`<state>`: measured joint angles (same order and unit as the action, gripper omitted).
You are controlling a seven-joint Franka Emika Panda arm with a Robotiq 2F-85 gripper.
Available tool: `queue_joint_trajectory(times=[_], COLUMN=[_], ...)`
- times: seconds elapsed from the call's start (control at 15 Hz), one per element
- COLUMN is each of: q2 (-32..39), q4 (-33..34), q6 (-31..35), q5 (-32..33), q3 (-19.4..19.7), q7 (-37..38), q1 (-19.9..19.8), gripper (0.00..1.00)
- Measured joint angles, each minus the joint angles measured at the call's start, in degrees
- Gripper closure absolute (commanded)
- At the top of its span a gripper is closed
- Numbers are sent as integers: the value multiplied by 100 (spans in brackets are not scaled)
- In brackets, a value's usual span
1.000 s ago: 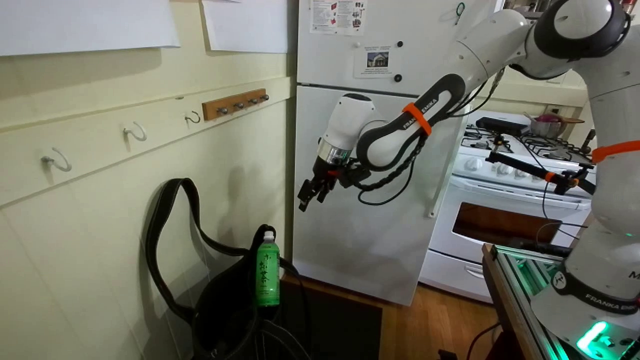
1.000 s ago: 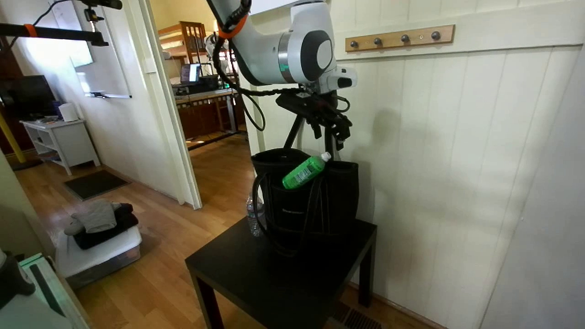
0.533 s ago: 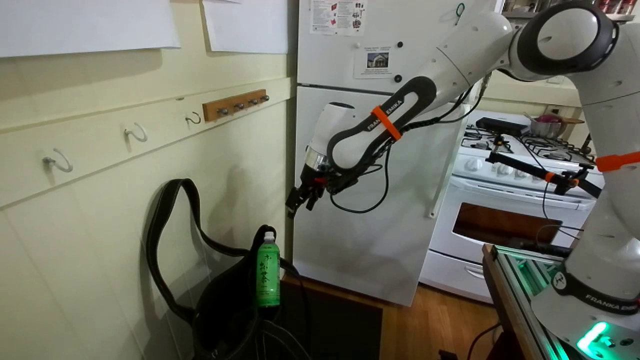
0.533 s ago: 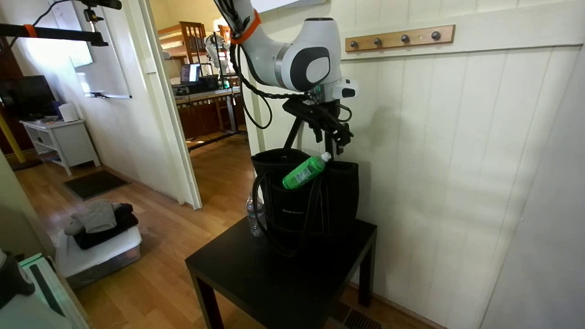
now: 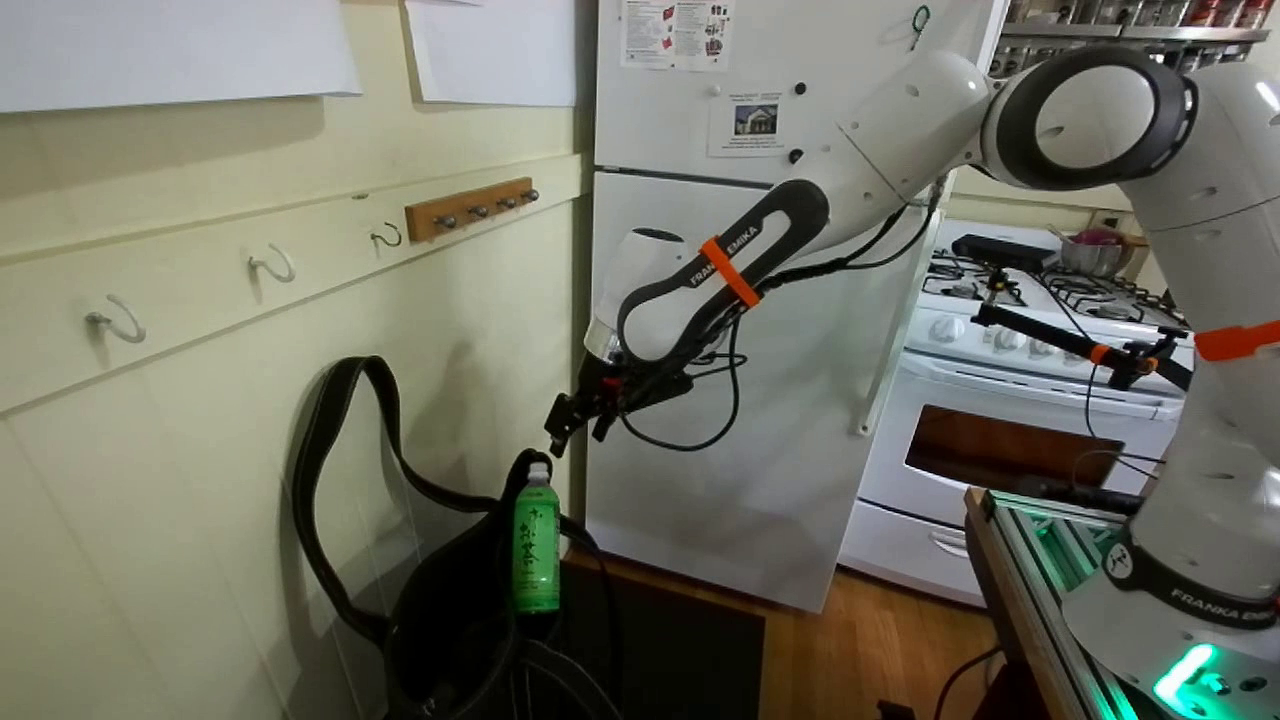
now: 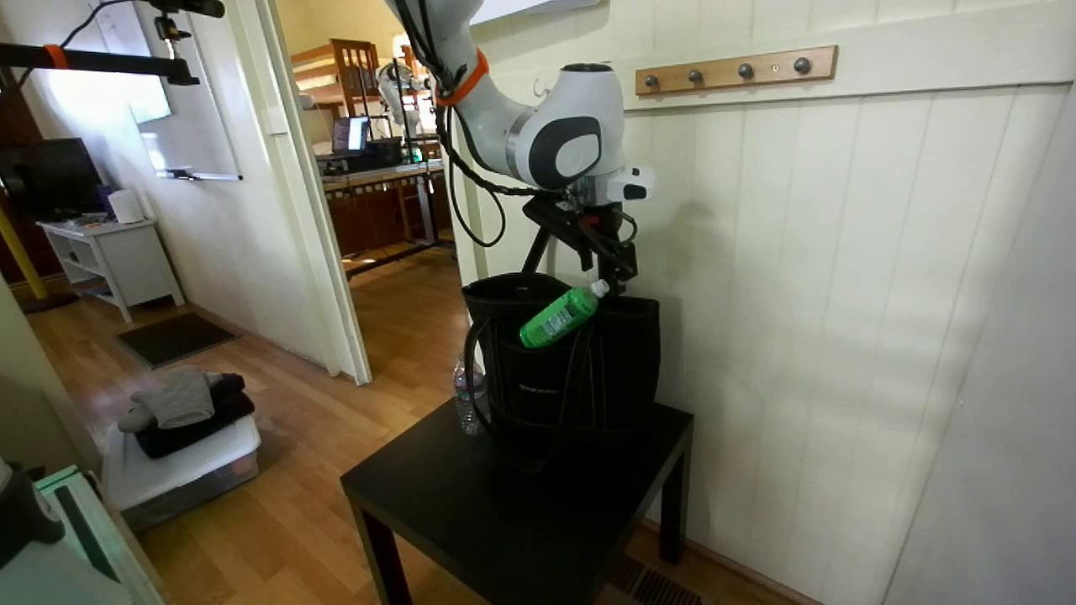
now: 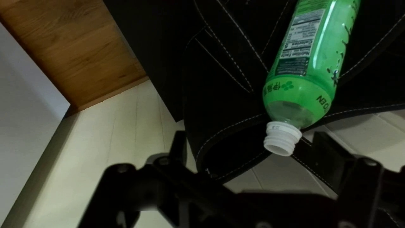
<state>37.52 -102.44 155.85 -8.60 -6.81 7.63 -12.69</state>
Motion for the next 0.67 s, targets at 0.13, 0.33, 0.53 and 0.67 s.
queue_joint_trajectory(times=[0.13,0.33,0.53,0.67], q2=[157,365,532,628], q4=[171,427,648,775], q6=[31,37,37,37], q5=[-146,-322,-381,-389], q3=[86,136,213,259], q7=[25,69,195,282], q1=[110,202,307,375], gripper=[0,11,38,55])
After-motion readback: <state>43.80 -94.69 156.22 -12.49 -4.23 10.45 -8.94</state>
